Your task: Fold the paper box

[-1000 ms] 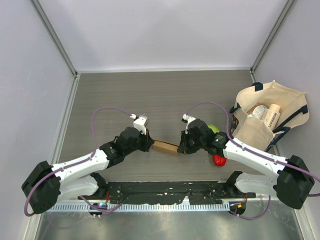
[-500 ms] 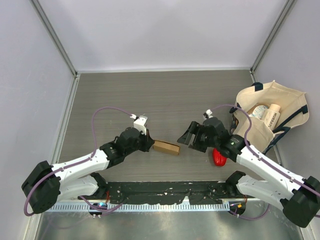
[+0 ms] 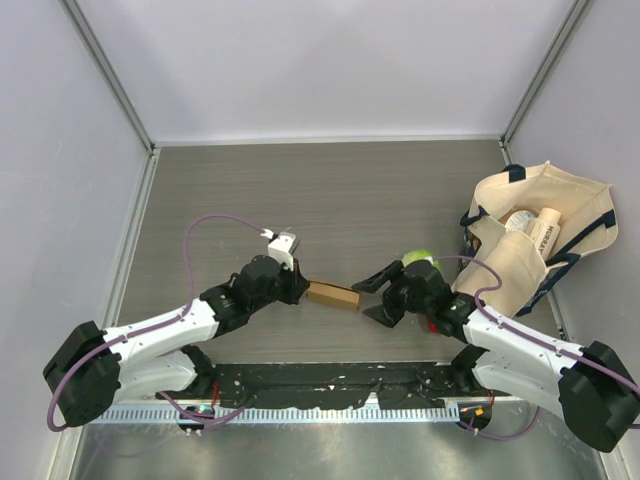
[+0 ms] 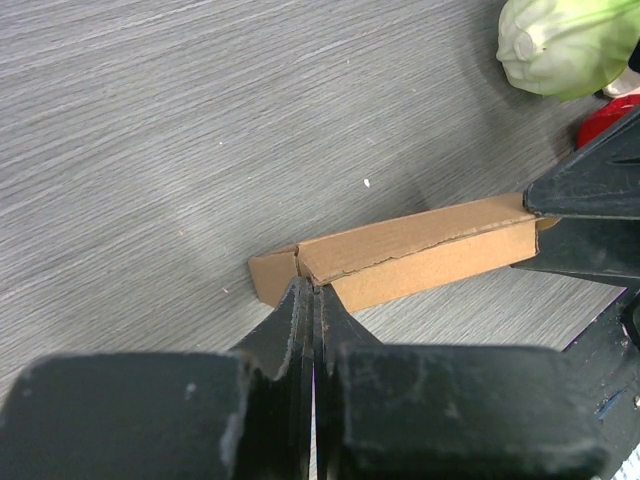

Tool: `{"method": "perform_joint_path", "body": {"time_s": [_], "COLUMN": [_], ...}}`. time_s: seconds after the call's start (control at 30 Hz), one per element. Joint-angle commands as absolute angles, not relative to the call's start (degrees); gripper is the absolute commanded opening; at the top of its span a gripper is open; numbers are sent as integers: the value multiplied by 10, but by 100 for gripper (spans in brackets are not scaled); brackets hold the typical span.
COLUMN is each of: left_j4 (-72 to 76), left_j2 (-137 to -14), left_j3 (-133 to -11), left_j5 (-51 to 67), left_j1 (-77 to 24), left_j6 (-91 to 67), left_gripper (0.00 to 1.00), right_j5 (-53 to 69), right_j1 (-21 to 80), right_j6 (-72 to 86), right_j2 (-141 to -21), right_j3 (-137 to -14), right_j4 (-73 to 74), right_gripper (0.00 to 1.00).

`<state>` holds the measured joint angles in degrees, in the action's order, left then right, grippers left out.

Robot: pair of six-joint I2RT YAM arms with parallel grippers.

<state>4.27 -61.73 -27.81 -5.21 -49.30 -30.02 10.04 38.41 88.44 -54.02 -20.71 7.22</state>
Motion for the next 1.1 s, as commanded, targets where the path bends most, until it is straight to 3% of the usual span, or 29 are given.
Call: {"method": "perform_joint_path", "body": {"time_s": [0.0,0.2,0.57,0.8,0.9,1.07], "left_j4": [14,16,18,19,18,5], "left_j2": [-618,-624,-621,-620,-621,-609], "left_j3": [-264,-263,-259,-255,-255,-256], "left_j5": [-55,-57,-63,-62,-51,-33], "left_j1": [-501,-504,-510,-512,-512,-512], "left_j6": [-307,-310,-321,-325,-326,-329], "left_gripper": [0,0,0,0,4,25], "right_j5": [94,105,95,93,88,86], "right_j1": [384,384,384,384,384,383], "right_j6": [975,1005,1019,1019,1017,1016], "right_j2": [-541,-564,-583,-628,-648,-682], "right_j3": [-180,-171,-136,-100,-93,-81], "right_j4": [-50,-93,-138,-194,-211,-244], "right_gripper": [77,72,49,43,43,41]}}
